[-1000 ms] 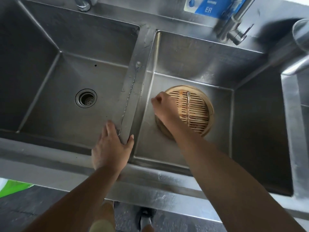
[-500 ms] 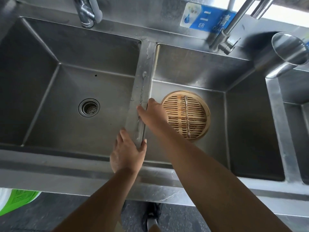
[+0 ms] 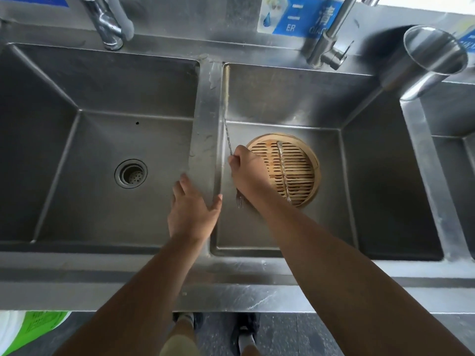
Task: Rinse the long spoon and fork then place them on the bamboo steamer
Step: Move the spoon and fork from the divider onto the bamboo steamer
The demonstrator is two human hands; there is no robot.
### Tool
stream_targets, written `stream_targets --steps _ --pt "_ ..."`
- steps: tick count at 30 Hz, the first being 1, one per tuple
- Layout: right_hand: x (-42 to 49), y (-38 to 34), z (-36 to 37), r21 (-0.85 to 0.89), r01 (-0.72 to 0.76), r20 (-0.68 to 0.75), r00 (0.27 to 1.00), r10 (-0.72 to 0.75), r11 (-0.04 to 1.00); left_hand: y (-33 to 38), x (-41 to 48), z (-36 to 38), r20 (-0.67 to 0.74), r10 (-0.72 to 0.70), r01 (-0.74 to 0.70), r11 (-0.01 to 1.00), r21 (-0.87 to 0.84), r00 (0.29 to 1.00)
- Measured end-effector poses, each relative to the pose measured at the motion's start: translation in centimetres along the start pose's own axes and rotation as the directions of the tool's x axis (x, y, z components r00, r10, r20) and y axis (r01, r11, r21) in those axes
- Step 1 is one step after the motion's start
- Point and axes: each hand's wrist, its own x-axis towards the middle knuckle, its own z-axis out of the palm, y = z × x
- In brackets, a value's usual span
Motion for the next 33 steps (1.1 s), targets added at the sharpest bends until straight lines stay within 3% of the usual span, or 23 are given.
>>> stream_targets --steps 7,16,33 --pt "0.6 7.3 -2.2 -0.086 -0.110 0.027 0.993 0.113 0.990 4.0 6.2 0.4 0.062 0.048 -0.055 0.993 0.107 0.997" --pt "2.7 16.7 -0.9 -0.125 -0.320 0.027 0.945 0.326 0.939 5.5 10.7 1.7 -0.012 0.129 -0.122 0.965 0.231 0.992" --pt "7.1 22.3 3.7 -0.217 -0.263 0.019 0.962 0.274 0.940 4.9 11.7 2.7 -0.031 0.139 -0.118 0.924 0.365 0.990"
